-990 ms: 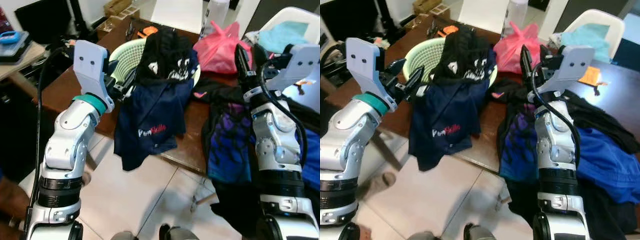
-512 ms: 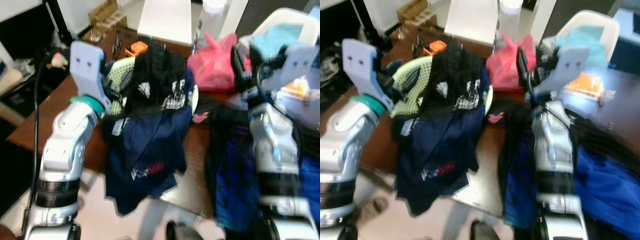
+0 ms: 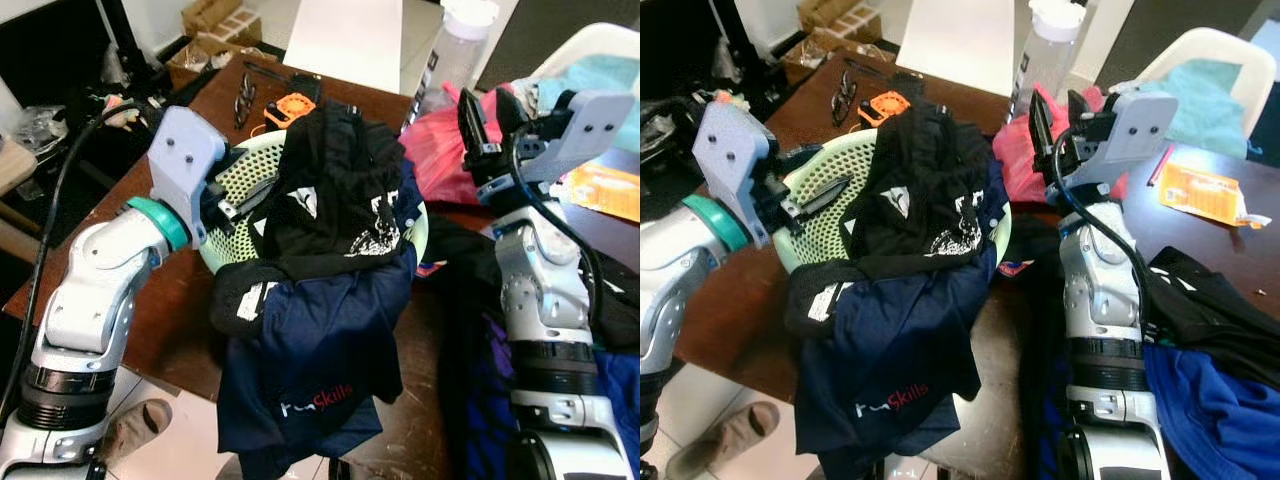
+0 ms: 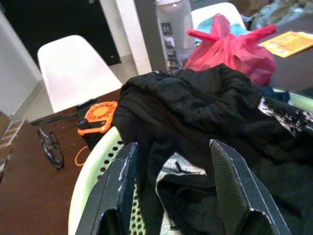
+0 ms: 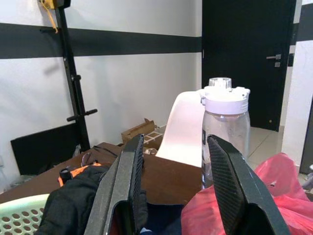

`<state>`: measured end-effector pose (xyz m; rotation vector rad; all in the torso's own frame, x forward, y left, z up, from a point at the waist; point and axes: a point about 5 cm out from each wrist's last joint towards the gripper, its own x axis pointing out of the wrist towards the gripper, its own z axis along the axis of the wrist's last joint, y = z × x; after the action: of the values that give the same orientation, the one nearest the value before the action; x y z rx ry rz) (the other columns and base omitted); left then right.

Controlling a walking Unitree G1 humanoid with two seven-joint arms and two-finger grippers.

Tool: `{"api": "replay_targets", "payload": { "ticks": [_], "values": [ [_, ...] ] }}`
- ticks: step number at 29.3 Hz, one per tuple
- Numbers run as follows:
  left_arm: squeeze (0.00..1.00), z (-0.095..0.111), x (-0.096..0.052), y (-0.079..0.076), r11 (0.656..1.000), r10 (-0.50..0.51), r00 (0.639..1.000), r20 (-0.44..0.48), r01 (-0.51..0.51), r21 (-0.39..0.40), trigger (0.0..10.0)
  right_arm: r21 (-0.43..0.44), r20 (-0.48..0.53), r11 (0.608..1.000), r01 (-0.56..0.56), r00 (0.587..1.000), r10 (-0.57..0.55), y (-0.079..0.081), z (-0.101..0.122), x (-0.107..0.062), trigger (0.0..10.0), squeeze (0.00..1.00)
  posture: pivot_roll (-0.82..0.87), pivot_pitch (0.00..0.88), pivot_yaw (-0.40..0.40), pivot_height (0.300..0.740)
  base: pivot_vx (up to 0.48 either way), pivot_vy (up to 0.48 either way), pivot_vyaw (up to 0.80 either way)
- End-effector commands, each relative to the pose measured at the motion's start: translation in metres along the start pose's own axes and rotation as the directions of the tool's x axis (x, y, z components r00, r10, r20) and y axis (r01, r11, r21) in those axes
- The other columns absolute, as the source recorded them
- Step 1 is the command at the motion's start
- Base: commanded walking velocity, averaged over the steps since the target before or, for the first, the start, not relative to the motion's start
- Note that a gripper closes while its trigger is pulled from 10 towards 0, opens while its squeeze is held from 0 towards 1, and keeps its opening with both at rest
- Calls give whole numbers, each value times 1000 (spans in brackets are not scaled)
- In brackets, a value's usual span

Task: Hang hanger

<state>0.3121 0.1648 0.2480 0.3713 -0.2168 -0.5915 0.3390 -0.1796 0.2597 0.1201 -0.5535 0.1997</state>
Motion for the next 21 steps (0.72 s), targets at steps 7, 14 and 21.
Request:
{"api": "replay_targets", "payload": {
  "ticks": [7, 14, 21],
  "values": [
    [0, -23, 6, 15, 997, -21, 997, -77, 26, 75, 10000, 0, 18, 998, -69, 997, 69, 11, 6, 1, 10000, 0, 3, 76, -5, 740, 0, 0, 0],
    [0, -20, 9, 26, 991, -39, 997, -64, 46, 125, 10000, -3, -15, 956, -294, 956, 294, 39, 12, -4, 10000, 0, -22, 98, -14, 740, 0, 0, 0],
    [0, 8, -2, 24, 945, 297, 953, 66, -303, 124, 10000, -121, -271, 857, -501, 848, 457, 94, -39, -7, 10000, 0, 10, 110, -51, 740, 0, 0, 0]
  ]
}}
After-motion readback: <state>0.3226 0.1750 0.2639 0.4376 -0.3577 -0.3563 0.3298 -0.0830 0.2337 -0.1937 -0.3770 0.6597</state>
